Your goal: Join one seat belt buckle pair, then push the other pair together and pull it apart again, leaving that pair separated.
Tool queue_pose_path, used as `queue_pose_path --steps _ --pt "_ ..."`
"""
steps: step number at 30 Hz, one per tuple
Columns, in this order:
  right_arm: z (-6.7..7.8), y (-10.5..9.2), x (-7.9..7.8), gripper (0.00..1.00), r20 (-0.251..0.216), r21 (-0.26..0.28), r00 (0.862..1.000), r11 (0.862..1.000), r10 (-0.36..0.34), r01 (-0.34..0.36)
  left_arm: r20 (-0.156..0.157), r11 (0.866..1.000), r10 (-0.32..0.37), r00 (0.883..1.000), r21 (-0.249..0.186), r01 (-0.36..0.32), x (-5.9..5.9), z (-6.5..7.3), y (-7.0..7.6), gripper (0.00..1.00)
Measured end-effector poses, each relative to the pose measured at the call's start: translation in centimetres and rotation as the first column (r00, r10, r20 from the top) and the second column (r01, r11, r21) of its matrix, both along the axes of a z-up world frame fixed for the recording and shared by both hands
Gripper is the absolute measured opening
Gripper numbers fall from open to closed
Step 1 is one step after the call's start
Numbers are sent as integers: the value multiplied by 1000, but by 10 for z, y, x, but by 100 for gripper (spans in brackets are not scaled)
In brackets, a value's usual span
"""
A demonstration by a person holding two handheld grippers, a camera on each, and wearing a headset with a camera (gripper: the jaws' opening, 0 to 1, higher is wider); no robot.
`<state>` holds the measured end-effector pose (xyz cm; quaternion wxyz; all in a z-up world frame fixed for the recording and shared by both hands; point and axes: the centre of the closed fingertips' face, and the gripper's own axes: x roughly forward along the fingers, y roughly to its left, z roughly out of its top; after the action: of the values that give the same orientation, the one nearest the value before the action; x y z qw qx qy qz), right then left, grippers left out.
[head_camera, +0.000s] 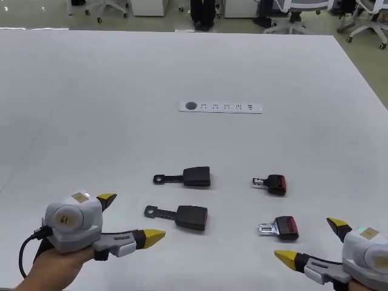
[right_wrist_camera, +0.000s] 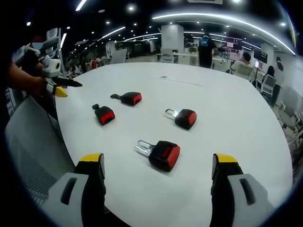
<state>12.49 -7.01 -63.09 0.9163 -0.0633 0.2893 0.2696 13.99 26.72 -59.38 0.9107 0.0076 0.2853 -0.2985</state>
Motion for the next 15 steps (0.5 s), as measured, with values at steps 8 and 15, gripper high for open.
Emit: queue_pose_path --steps 8,15 --pt "-2 4 5 94 2 -4 1000 1000 15 -15 -4 1000 -13 1000 0 13 8 -3 0 98" --pt "-4 7 12 95 -9 3 999 1000 31 -31 -13 1000 -18 1000 -2 18 15 -8 0 98"
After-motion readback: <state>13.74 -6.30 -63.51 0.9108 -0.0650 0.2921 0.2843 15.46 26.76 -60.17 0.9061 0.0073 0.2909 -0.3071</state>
